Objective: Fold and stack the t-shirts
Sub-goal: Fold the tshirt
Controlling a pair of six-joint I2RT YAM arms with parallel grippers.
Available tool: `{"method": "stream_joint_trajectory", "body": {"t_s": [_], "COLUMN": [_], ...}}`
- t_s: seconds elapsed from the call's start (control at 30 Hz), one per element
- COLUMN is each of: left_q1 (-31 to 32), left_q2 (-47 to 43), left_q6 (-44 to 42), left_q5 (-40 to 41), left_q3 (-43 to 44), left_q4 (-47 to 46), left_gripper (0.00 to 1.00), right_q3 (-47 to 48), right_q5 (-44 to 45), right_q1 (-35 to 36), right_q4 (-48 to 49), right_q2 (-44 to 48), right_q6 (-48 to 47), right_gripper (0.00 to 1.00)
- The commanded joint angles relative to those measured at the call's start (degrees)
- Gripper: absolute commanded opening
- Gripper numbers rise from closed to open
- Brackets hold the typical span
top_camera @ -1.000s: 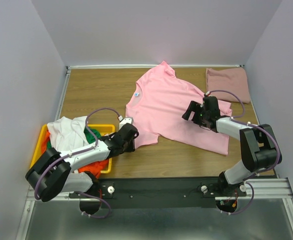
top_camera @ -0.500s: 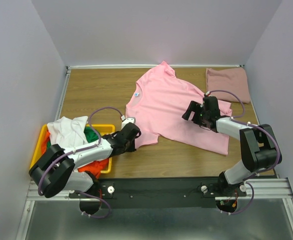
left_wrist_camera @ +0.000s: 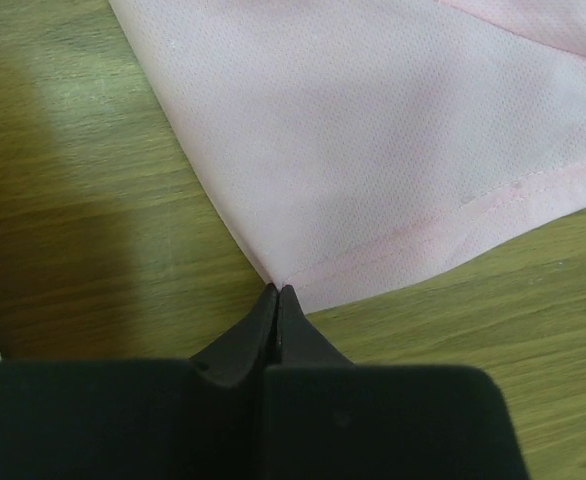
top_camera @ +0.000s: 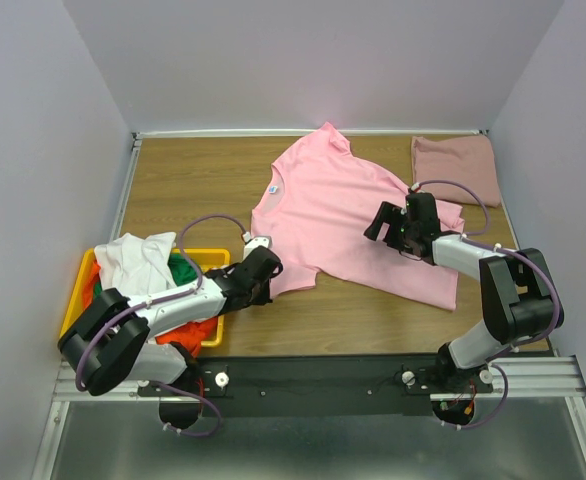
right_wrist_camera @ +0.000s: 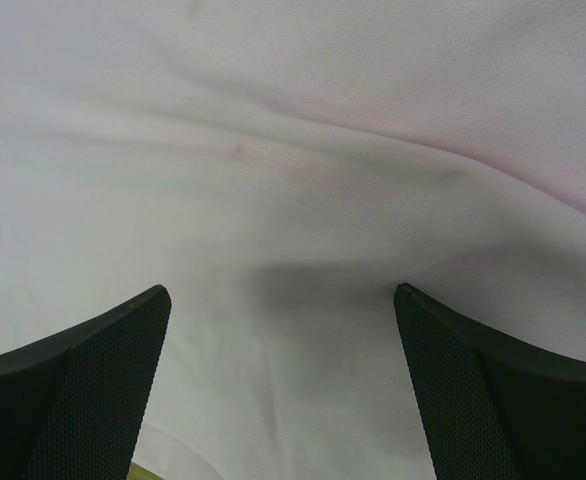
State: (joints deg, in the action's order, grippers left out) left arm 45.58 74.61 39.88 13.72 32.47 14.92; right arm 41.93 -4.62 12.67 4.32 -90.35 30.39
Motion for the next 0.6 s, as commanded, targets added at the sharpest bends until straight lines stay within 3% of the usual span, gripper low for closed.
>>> {"method": "stream_joint_trajectory", "body": {"t_s": [0.0,0.23,0.57], "left_q1": [0.47,-1.37,-14.02], "left_q2": [-0.6,-6.22,-14.49], "left_q6": [-0.5,-0.59,-8.85], "left_q5": [0.78,2.89,-0.87], "left_q3": [1.02,3.83,3.74], "left_q4": [0.9,-0.51,-3.4], "left_gripper": [0.0,0.0,0.0], "right_q3": [-0.71,-0.54,0.96], "right_q5": [-0.03,-1.44,-3.99], "right_q1": [-0.01,0.08,0.08], "right_q4": [-3.79,-3.97,-3.97], "right_q2": [-1.15,-0.79,-2.91], "right_q6": [-0.68,-1.3,-0.68], "right_gripper": [1.0,1.0,1.0]}}
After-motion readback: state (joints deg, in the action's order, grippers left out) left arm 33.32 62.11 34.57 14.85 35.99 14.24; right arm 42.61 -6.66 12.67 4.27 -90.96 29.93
